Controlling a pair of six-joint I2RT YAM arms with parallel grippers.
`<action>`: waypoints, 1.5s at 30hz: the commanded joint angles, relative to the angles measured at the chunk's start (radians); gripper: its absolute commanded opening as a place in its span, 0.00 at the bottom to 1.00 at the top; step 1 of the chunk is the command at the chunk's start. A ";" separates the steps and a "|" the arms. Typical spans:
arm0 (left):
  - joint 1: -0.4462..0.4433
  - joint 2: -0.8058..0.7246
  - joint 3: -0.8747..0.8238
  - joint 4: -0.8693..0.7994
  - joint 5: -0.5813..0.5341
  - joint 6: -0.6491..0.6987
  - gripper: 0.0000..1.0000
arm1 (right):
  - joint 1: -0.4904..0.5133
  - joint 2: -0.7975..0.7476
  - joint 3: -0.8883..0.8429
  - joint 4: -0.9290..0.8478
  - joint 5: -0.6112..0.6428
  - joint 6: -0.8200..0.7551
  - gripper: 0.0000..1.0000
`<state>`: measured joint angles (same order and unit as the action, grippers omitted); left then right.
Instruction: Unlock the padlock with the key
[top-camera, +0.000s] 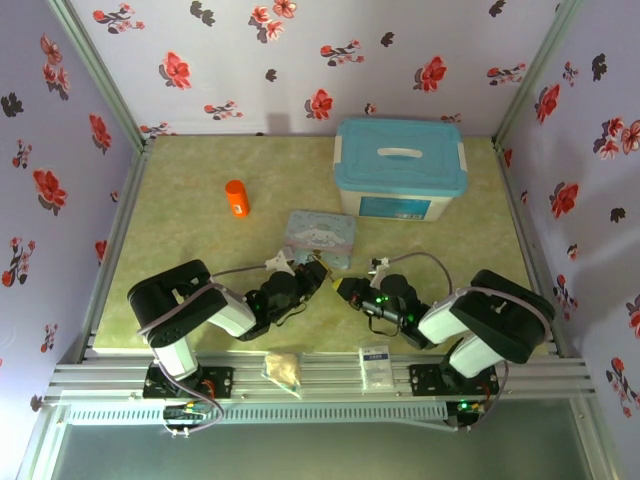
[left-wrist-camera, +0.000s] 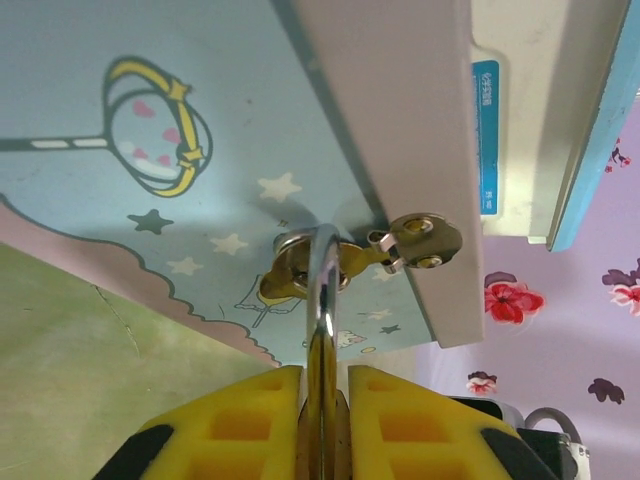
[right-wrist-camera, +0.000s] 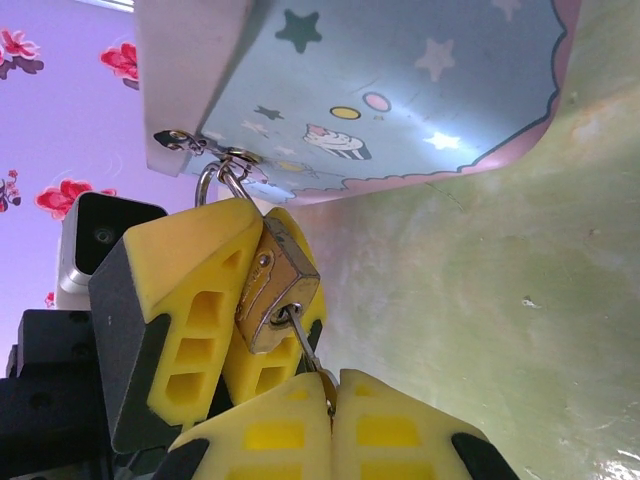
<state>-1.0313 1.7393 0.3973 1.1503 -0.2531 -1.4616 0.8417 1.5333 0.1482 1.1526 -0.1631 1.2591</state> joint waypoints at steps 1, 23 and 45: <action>-0.042 -0.003 0.023 0.084 0.091 0.003 0.00 | -0.013 0.048 0.011 0.217 0.020 0.050 0.00; -0.042 0.011 0.024 0.080 0.102 0.000 0.00 | 0.023 -0.104 0.089 -0.194 0.073 -0.101 0.00; -0.028 0.035 0.043 0.041 0.093 0.039 0.00 | 0.000 0.011 0.027 0.143 0.074 0.029 0.00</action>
<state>-1.0309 1.7664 0.4145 1.1496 -0.2729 -1.4536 0.8368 1.5528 0.1558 1.1622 -0.1532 1.2835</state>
